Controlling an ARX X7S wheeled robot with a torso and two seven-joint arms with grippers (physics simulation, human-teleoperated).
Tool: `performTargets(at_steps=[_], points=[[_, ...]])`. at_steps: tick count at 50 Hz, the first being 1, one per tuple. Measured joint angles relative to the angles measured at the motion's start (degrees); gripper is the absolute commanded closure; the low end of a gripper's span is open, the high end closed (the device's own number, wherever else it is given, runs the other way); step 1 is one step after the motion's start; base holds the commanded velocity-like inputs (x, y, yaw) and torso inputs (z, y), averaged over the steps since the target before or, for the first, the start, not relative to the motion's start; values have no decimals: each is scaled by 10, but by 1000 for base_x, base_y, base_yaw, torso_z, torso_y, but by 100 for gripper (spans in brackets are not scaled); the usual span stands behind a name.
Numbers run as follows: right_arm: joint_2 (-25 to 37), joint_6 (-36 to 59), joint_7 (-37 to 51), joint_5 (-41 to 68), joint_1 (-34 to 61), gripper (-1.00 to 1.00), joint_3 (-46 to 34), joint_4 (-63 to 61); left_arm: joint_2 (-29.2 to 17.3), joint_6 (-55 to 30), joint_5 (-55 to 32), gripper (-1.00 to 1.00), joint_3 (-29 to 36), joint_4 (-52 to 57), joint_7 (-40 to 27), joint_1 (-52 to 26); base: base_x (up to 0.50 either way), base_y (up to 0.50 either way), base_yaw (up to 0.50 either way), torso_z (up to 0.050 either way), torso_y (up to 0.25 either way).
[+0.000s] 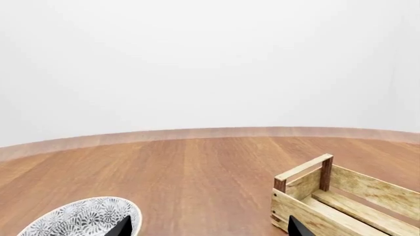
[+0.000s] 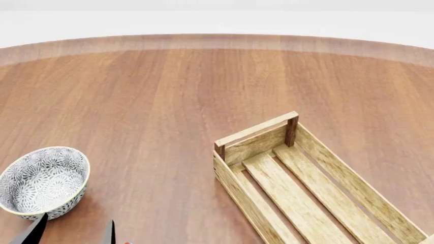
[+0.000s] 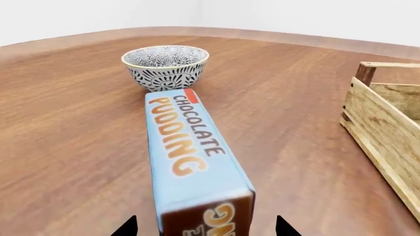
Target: Pick up the chocolate pudding and put it in the tray.
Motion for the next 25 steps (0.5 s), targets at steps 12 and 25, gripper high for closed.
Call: performTargets(at_steps=[12,25], points=[[-6,-11,-1,4,10,-100,-3,28,-3,-1,-2,-100,3,2,-3,0,0,0,0,0,0],[-15,-19,-2,4,24,-100,-11,58,-6,0,-4,-100,6,6,-7,0,0,0,0,0,0]])
